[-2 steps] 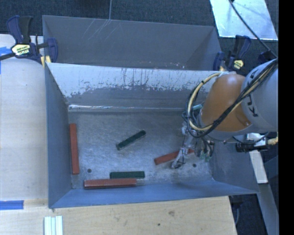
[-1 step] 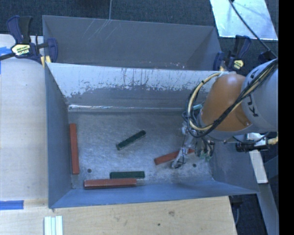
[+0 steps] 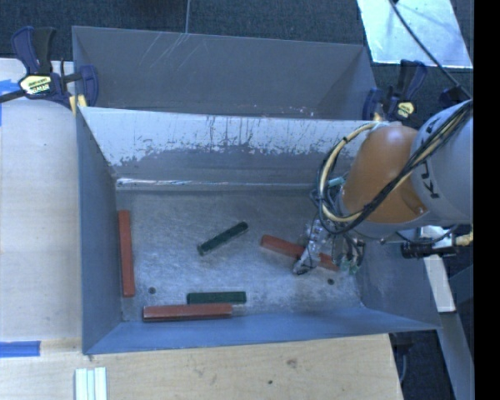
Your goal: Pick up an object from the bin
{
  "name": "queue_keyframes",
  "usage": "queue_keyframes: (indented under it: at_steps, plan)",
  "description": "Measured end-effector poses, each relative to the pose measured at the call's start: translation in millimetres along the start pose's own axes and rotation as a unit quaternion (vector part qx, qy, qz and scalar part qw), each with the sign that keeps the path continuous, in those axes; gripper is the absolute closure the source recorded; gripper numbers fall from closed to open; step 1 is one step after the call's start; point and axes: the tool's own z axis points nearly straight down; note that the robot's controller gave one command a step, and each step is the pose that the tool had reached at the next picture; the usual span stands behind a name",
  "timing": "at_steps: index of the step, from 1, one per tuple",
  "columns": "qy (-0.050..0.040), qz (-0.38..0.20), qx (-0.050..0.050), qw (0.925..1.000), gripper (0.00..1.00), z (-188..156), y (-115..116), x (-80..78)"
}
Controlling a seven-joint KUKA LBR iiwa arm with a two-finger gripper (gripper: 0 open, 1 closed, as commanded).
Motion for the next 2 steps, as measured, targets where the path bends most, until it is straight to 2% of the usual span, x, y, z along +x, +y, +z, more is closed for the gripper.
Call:
queue_keyframes:
  at_steps: [1,2]
  plan:
    - [-0.0026,-0.001,-0.001,1.0,1.0,-20.9,-0.1,-1.1]
    - [-0.0029,-0.002,-0.001,1.0,1.0,-25.1,0.1,-2.1]
